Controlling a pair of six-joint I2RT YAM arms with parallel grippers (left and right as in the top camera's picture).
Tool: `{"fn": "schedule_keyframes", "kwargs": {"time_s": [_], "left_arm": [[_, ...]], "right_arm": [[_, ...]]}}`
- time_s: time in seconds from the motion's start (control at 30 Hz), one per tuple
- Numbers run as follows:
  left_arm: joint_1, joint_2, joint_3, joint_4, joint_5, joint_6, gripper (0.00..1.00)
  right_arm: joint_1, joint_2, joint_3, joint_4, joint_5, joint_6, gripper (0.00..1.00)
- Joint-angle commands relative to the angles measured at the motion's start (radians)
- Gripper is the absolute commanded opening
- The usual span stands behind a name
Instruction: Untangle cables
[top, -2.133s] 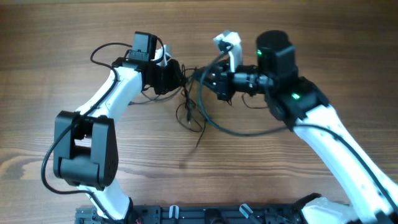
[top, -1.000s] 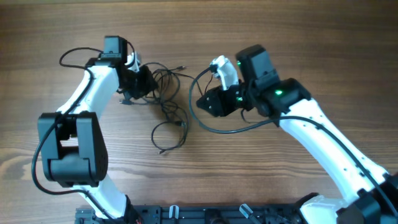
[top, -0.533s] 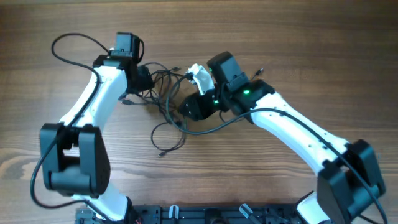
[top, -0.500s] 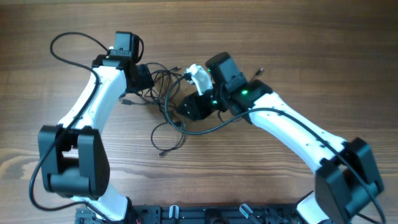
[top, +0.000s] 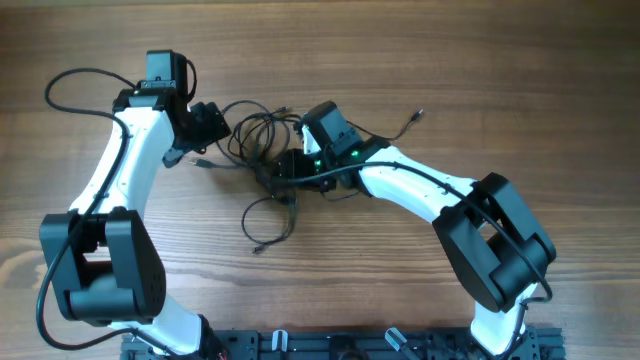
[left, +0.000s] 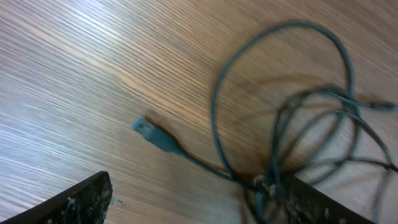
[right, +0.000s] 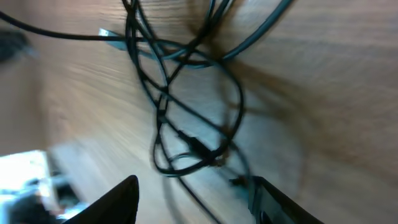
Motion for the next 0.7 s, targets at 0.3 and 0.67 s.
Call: {"fn": "schedule_keyframes", "kwargs": {"time_s": [0.3,0.67], "left_arm": [[-0.082,-0.011,-0.107,0.055,0.215,-0.047,0.3],[-0.037,-0.145,-0.05,0.074,0.113,-0.059,0.41]], "right_arm": [[0.004,0.036,0.007,0.043,-0.013,0.489,0.43],[0.005,0.036,0.006,0.035,0.023,0.469,0.11]]}}
